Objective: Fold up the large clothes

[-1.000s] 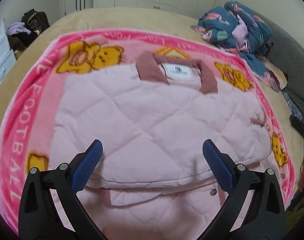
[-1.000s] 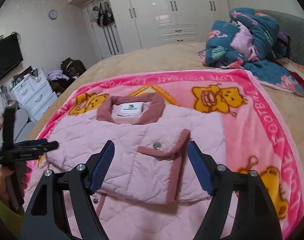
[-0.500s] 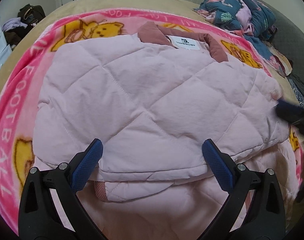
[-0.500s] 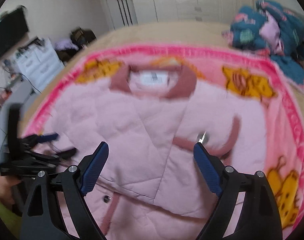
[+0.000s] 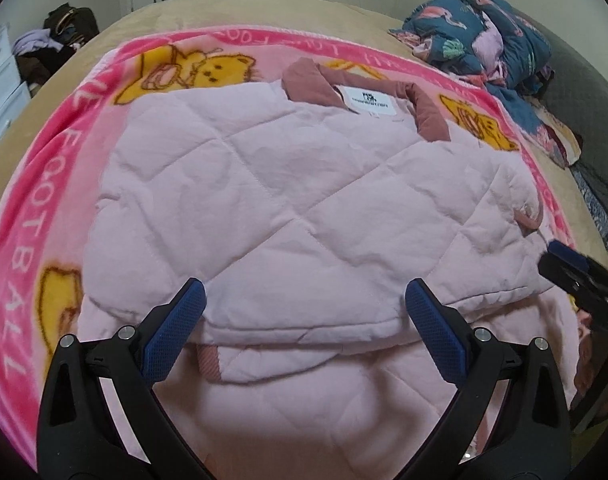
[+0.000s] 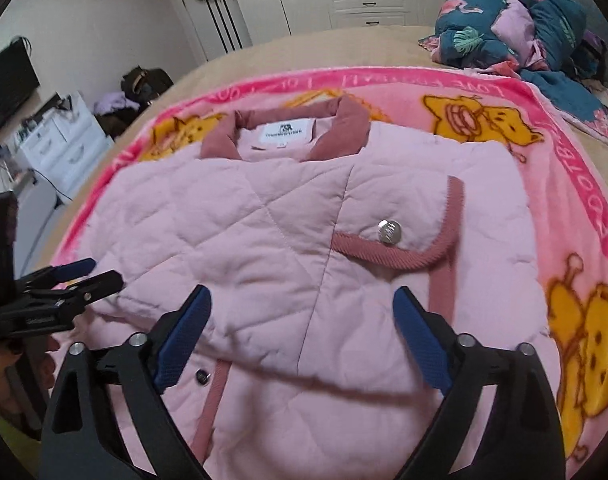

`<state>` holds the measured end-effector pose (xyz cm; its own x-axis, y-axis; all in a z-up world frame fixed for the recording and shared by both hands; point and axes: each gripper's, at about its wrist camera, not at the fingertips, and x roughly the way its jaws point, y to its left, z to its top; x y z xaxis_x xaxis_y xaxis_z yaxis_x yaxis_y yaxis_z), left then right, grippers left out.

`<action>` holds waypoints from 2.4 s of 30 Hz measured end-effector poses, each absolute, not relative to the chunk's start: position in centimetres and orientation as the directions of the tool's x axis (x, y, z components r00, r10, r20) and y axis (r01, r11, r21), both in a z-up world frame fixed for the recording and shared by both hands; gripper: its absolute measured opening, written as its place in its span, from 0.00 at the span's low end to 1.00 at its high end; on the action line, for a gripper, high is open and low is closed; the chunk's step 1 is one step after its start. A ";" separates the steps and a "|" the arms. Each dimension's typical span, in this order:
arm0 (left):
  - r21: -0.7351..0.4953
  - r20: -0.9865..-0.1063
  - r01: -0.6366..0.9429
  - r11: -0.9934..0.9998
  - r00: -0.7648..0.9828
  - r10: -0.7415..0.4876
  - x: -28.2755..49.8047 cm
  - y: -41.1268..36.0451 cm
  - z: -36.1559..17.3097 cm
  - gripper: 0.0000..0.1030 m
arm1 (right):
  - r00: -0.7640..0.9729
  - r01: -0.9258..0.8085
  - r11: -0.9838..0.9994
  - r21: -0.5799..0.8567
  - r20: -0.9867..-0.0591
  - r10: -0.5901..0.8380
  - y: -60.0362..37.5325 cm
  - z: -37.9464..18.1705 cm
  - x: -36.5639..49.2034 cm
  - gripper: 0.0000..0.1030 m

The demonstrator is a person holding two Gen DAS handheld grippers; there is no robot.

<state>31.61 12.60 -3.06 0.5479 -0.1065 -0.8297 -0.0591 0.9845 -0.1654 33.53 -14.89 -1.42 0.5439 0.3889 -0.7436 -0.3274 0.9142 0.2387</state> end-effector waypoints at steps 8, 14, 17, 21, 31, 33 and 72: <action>-0.173 -0.815 -0.060 0.983 0.569 -0.109 30.0 12.4 -1.0 0.91 | 0.574 -0.312 0.911 0.271 -0.710 0.408 -16.4 0.6 31.4 0.95; -0.177 -0.793 -0.040 0.983 0.597 -0.119 28.5 11.8 0.8 0.91 | 0.599 -0.318 0.905 0.282 -0.680 0.422 -16.8 2.5 29.8 0.95; -0.180 -0.779 -0.032 0.983 0.615 -0.123 27.6 11.6 1.8 0.91 | 0.614 -0.317 0.905 0.284 -0.665 0.424 -17.2 3.5 28.9 0.95; -0.187 -0.759 -0.021 0.982 0.637 -0.131 26.4 11.2 3.1 0.91 | 0.638 -0.320 0.903 0.286 -0.640 0.428 -17.6 5.0 27.7 0.95; -0.189 -0.712 0.004 0.982 0.688 -0.140 23.4 10.5 6.4 0.91 | 0.671 -0.343 0.895 0.286 -0.592 0.446 -18.1 8.1 24.7 0.95; -0.181 -0.703 0.007 0.983 0.698 -0.135 22.8 10.3 7.0 0.91 | 0.676 -0.348 0.895 0.281 -0.586 0.447 -18.0 8.6 24.2 0.95; -0.159 -0.616 0.045 0.986 0.776 -0.135 13.8 9.8 10.7 0.91 | 0.723 -0.396 0.889 0.231 -0.518 0.457 -19.9 12.6 14.7 0.95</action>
